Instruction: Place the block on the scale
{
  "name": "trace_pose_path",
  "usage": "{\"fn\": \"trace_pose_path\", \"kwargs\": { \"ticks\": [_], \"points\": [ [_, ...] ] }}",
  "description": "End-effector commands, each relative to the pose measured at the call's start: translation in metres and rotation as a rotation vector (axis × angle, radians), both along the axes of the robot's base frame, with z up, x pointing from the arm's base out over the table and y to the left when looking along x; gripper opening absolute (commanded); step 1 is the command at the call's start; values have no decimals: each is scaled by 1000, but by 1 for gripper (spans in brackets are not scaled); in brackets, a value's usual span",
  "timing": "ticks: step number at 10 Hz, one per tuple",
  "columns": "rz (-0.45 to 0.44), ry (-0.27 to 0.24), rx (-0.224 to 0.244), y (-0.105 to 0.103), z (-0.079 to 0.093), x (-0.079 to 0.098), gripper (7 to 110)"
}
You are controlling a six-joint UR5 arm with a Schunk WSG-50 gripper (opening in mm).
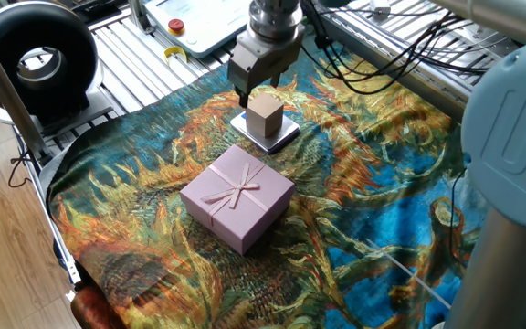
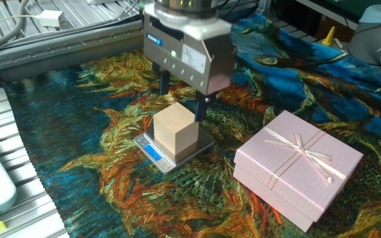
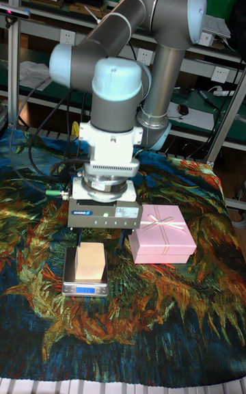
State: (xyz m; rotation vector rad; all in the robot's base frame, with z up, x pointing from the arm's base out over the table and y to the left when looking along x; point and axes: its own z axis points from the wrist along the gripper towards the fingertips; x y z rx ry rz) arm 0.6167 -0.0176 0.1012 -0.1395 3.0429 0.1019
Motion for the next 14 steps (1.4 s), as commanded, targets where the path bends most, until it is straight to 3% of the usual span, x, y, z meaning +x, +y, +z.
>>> {"fn": "trace_pose_path", "kwargs": {
  "ticks": [1,3,10,11,14],
  "points": [
    [-16,7,-8,1,18,-2,66],
    [5,17,-83,-12,22,-5,66],
    [-34,36,-77,-6,43,-9,66],
    [-40,37,-78,-7,43,-10,44],
    [-74,45,-97,-14,45,-12,44]
  ]
}}
